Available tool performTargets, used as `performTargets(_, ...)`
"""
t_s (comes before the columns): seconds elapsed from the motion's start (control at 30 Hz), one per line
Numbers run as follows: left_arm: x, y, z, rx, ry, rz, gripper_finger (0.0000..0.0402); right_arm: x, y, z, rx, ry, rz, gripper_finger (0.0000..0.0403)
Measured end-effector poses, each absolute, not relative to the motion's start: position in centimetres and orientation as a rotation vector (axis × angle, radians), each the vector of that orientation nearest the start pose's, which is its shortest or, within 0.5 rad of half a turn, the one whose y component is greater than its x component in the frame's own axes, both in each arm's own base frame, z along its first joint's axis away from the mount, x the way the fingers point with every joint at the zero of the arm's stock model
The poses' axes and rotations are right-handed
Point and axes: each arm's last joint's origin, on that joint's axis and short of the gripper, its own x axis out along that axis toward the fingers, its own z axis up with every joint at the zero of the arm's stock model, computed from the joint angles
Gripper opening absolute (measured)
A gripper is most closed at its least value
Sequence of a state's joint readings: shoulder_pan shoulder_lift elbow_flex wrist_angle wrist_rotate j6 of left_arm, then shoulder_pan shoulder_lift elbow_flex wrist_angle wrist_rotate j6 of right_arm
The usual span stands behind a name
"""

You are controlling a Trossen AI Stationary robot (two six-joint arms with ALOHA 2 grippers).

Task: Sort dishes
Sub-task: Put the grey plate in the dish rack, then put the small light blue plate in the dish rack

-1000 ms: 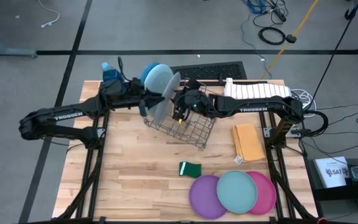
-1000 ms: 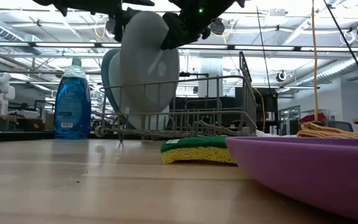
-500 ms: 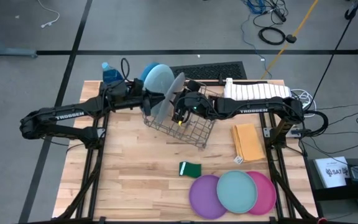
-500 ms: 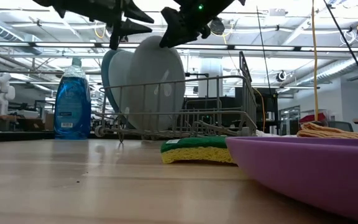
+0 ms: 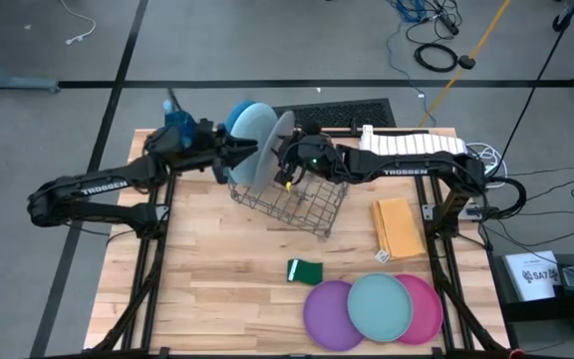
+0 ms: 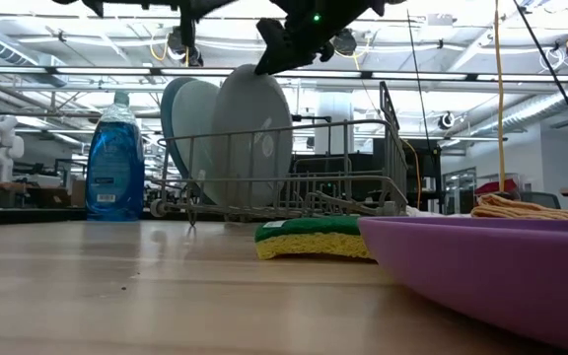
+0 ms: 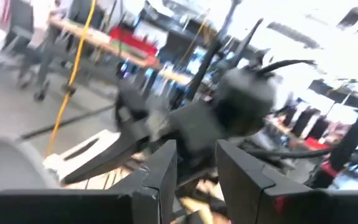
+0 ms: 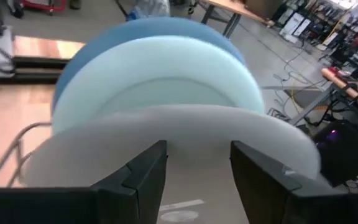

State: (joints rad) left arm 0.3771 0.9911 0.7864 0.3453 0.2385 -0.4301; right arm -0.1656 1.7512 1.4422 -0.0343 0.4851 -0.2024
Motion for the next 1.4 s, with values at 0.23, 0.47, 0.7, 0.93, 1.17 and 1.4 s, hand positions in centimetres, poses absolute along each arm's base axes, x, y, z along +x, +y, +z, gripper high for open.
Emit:
performTargets(0.23, 19.8, 5.7, 36.1, -0.308, -0.212, -0.01, 0.0112, 41.4, -10.1, 29.7, -0.244, 0.358, -0.534, 0.0171)
performTargets(0.47, 19.6, 3.9, 36.4, -0.29, -0.216, -0.093, 0.0112, 42.9, -11.3, 27.6, -0.254, 0.321, -0.496, 0.0171)
performTargets(0.7, 20.0, 2.1, 35.8, -0.282, -0.149, -0.163, 0.0112, 43.4, -10.6, 27.4, -0.261, 0.286, -0.378, 0.0171)
performTargets(0.93, 20.2, 0.0, 35.8, -0.276, -0.149, -0.191, 0.0112, 43.7, -8.3, 28.1, -0.27, 0.241, -0.277, 0.0171)
performTargets(1.17, 20.5, -2.3, 34.7, -0.281, -0.043, -0.151, 0.0112, 42.9, -4.1, 30.6, -0.328, 0.219, -0.184, 0.0171)
performTargets(1.4, 21.1, -5.1, 33.5, -0.277, 0.03, -0.109, 0.0112, 40.5, 0.1, 32.2, -0.327, 0.355, -0.201, 0.0171)
